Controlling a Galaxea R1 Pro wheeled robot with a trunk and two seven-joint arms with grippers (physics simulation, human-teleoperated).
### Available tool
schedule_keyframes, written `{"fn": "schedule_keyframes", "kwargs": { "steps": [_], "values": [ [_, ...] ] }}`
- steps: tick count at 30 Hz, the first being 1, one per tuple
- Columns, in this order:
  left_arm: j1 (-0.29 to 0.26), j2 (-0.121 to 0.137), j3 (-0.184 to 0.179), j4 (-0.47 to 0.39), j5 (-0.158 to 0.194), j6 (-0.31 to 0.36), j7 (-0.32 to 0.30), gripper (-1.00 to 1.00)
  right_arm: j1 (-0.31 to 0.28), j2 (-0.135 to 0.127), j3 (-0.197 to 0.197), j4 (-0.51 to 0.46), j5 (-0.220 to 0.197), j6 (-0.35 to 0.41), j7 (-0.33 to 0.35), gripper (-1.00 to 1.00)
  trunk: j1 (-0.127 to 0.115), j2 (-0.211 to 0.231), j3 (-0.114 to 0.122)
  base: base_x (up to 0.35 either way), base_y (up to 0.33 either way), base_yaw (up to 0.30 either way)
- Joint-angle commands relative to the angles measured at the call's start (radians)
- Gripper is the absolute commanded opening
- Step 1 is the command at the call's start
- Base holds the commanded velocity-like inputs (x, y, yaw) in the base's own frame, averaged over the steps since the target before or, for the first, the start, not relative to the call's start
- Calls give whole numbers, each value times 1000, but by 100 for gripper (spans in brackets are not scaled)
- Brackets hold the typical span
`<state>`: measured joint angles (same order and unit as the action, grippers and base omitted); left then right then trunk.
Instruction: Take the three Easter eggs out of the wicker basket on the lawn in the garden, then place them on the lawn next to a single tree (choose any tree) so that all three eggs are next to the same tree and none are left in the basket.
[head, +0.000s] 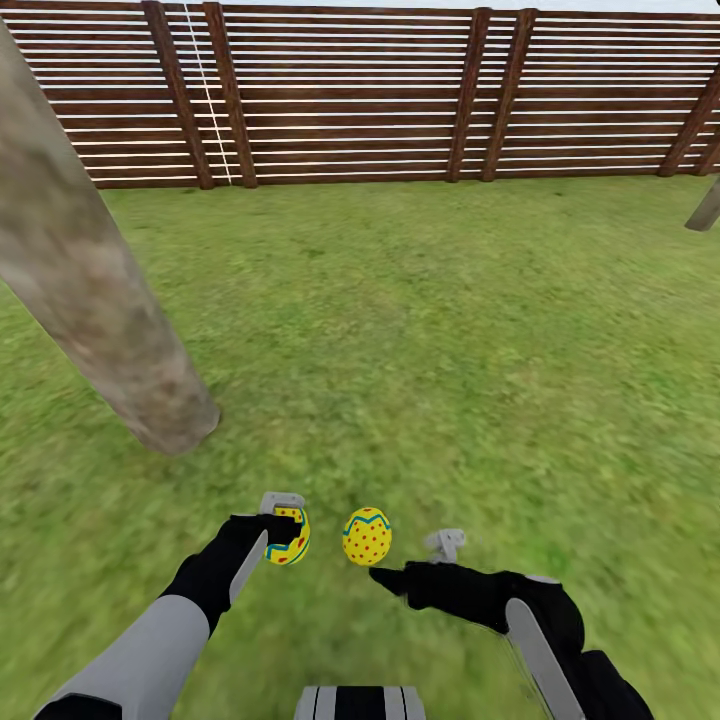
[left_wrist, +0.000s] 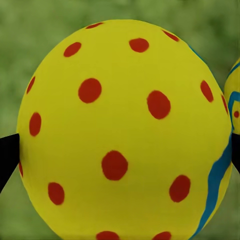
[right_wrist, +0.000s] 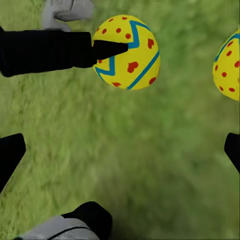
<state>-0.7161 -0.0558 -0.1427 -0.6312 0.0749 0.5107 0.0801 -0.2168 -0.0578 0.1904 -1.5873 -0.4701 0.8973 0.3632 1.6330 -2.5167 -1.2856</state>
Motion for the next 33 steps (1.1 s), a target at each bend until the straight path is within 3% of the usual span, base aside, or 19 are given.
{"fn": "schedule_keyframes", "kwargs": {
  "steps": [1,3,7,22,33],
  "values": [
    [0,1,-5,-2,8,5,9,-100,0,-2,-35,-1,4,16,74,100,0,0,-1,0,0,0],
    [0,1,-5,-2,8,5,9,-100,2,-5,-98,0,5,31,193,100,0,0,-1,0,0,0],
    [0,1,-5,-3,8,5,9,-100,5,-7,-134,0,5,58,285,100,0,-1,-5,0,0,0],
    [0,1,-5,-15,9,5,9,-100,5,-11,-140,0,5,70,301,100,1,-1,-12,0,0,0],
    [1,-2,-5,-34,11,-3,6,-100,5,-11,-139,1,5,69,301,100,3,-2,-32,0,0,0]
  ]
}}
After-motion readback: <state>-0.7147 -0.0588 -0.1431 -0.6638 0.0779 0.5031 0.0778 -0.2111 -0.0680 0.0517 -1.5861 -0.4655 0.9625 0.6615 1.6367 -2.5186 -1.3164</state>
